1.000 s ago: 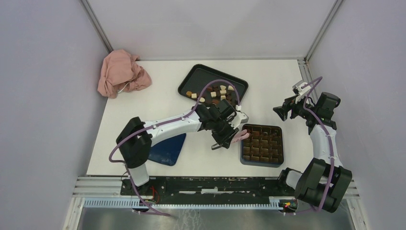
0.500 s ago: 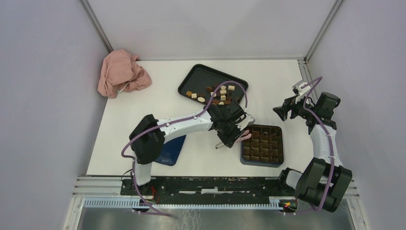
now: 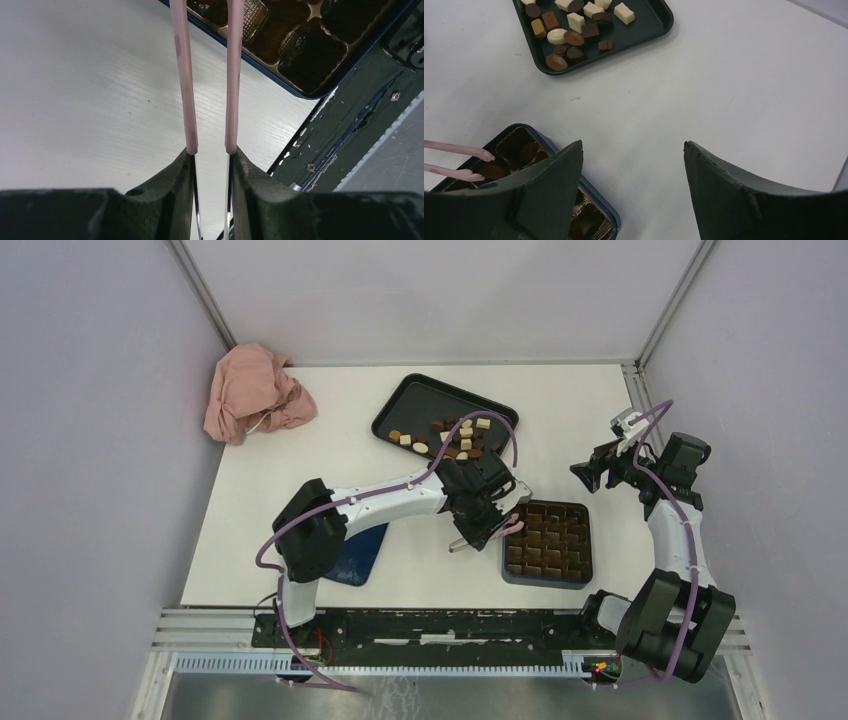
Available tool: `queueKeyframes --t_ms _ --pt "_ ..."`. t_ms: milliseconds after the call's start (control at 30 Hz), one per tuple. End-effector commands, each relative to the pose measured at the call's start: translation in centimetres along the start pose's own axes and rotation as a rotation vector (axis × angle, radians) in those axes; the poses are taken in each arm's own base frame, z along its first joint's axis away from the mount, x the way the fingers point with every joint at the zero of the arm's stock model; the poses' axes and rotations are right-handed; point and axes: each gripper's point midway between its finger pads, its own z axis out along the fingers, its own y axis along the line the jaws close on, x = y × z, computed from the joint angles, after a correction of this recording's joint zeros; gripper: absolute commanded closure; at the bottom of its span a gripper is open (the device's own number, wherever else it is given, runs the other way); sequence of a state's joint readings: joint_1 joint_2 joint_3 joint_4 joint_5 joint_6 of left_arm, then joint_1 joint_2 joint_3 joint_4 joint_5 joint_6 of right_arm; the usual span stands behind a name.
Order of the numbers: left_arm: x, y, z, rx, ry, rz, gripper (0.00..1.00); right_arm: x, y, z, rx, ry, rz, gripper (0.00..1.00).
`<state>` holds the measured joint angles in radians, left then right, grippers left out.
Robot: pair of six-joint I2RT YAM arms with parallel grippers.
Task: Pack the chocolate
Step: Place the fake chocolate in the packing box.
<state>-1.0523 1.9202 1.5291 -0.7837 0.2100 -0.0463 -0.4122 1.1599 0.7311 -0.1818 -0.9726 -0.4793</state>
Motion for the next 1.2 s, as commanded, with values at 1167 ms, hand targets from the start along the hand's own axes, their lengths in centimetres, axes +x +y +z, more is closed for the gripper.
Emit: queueKeyframes --t_ms 1167 --pt "-1.5 21.5 -10.5 -0.118 -0.301 -0.498 0.64 -2.2 -0.3 -0.1 -0.011 -0.042 -0.071 0.21"
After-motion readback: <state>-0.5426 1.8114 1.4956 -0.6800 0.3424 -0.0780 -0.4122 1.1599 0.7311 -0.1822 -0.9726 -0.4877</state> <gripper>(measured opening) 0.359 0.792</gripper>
